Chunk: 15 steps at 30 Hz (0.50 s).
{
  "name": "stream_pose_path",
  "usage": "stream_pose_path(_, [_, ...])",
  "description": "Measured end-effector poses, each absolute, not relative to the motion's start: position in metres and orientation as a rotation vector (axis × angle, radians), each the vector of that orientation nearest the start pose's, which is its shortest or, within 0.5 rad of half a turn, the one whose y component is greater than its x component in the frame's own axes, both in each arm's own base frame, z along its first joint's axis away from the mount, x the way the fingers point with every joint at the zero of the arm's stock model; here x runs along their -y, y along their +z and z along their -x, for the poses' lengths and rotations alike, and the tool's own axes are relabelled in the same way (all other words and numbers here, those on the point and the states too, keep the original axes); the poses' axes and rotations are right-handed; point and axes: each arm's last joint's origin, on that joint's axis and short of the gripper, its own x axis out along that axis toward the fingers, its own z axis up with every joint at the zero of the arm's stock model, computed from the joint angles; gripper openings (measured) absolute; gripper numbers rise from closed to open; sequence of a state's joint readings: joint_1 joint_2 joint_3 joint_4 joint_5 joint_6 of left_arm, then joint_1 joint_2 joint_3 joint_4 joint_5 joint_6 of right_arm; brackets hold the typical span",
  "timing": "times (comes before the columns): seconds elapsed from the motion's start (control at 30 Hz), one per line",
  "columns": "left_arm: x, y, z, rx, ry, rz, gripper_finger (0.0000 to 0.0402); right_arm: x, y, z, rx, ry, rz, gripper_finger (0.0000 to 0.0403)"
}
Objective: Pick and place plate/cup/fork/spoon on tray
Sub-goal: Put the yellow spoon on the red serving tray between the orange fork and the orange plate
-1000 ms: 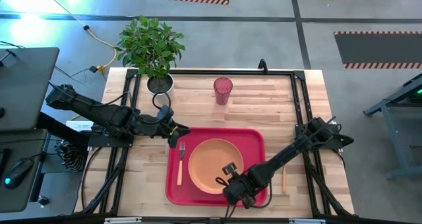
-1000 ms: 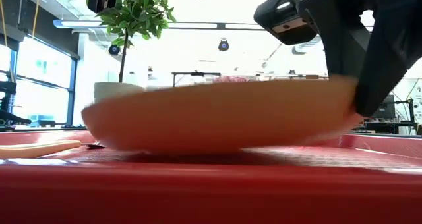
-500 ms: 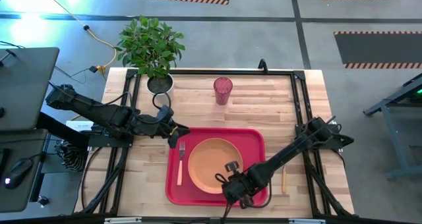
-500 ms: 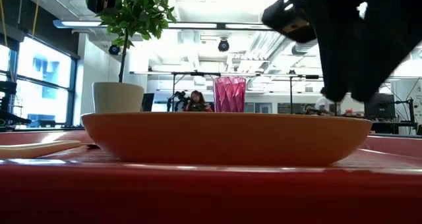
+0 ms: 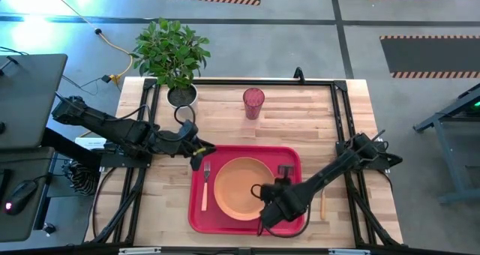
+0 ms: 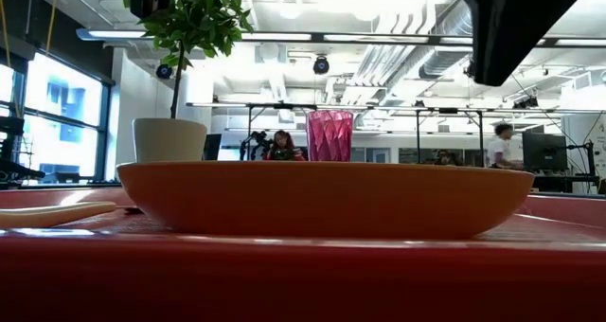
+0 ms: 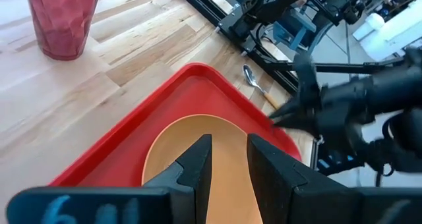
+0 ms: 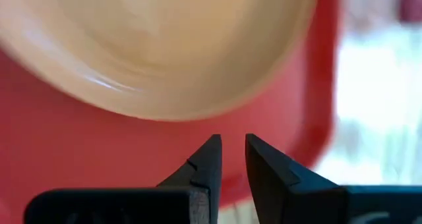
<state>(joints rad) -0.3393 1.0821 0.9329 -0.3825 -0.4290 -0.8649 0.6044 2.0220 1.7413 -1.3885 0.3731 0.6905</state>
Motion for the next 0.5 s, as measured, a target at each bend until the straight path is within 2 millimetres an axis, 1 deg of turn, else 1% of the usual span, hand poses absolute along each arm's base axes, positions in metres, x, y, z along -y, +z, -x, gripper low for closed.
stream_pose_path(0.13, [0.065, 0.312, -0.219, -0.425, 0.283, 0.605, 0.0087, -0.199, 0.242, -0.306, -1.45, -0.507, 0.185, 0.006])
stream_pose_path(0.2, [0.065, 0.312, -0.219, -0.429, 0.277, 0.577, 0.0087, -0.198, 0.243, -0.302, -1.447, -0.582, 0.145, 0.006])
stream_pose_path(0.37, [0.064, 0.311, -0.219, -0.443, 0.275, 0.501, 0.0087, -0.203, 0.235, -0.293, -1.412, -0.713, 0.019, 0.006])
stream_pose_path(0.5, [0.063, 0.311, -0.218, -0.44, 0.284, 0.442, 0.0087, -0.206, 0.222, -0.281, -1.445, -0.814, -0.071, 0.006])
